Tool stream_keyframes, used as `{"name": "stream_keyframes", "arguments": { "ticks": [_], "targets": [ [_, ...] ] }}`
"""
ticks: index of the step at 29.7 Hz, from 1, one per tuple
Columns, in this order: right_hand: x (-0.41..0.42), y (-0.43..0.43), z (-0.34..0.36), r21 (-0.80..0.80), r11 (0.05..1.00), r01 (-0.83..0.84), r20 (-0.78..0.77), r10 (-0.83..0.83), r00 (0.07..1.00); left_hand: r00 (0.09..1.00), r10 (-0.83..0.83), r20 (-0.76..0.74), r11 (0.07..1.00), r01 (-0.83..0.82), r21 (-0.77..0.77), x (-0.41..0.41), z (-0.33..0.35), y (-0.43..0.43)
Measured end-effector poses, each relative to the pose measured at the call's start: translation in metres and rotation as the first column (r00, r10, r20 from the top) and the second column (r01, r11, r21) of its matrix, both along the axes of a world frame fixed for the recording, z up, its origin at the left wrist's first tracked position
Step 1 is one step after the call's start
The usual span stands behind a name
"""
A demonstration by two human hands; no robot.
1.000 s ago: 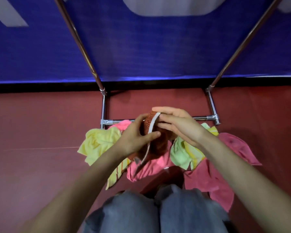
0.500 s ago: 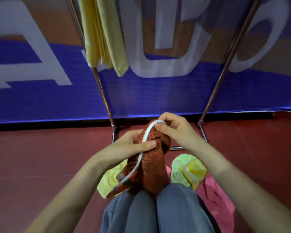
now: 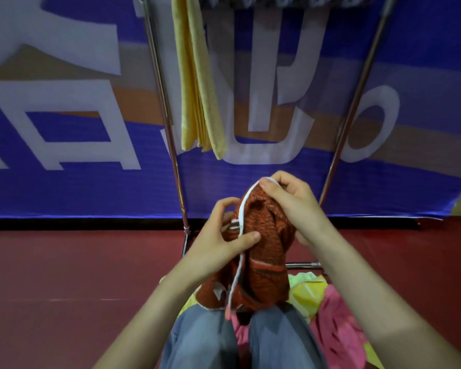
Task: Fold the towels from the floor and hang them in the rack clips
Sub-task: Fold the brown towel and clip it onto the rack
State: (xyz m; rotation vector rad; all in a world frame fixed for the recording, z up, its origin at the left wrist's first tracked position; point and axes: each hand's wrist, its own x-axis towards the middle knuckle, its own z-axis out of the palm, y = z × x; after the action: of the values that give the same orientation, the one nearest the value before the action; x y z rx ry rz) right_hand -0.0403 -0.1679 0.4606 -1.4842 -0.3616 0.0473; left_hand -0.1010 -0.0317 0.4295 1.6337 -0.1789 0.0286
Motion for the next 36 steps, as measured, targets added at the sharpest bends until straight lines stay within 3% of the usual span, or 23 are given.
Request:
{"name": "stream_keyframes", "arguments": {
  "ticks": [5,11,15,20,23,27,30,32,36],
  "targets": [
    [-0.002,-0.010,0.023,0.068,0.998,0.017,-0.059,-0.013,0.998,0.997,0.028,0.066,0.999,-0.031,0.041,-0.015,-0.002,-0.006],
    [-0.002,-0.023,0.023,0.101,0.993,0.058,-0.165,-0.041,0.985,0.994,-0.003,0.111,1.000,0.006,-0.023,-0.023,-0.004,-0.007],
    [-0.002,-0.026,0.021,0.118,0.990,0.078,-0.196,-0.054,0.979,0.990,0.100,0.102,0.995,-0.096,-0.037,-0.021,-0.016,-0.003],
    [0.001,-0.036,0.017,0.021,0.996,0.089,-0.202,-0.083,0.976,0.992,0.122,0.017,0.992,-0.121,-0.038,-0.020,-0.011,0.007],
    [0.005,-0.044,0.009,-0.190,0.979,0.079,-0.116,-0.102,0.988,0.993,0.112,-0.028,0.993,-0.113,-0.034,-0.017,0.000,0.010],
    [0.003,-0.040,0.003,-0.365,0.927,-0.082,0.028,0.099,0.995,0.998,0.033,-0.045,0.999,-0.032,0.007,-0.005,0.022,0.013],
    [-0.006,-0.024,0.000,-0.361,0.886,-0.291,0.013,0.317,0.948,0.997,-0.052,-0.061,0.981,0.062,0.184,0.004,0.031,0.016],
    [-0.007,-0.019,-0.003,-0.318,0.879,-0.355,-0.020,0.368,0.930,0.988,-0.103,-0.111,0.949,0.131,0.286,0.006,0.030,0.016],
    [-0.006,-0.012,-0.010,-0.241,0.878,-0.413,-0.071,0.409,0.910,0.986,-0.096,-0.136,0.962,0.127,0.242,0.006,0.030,0.025]
  ]
}}
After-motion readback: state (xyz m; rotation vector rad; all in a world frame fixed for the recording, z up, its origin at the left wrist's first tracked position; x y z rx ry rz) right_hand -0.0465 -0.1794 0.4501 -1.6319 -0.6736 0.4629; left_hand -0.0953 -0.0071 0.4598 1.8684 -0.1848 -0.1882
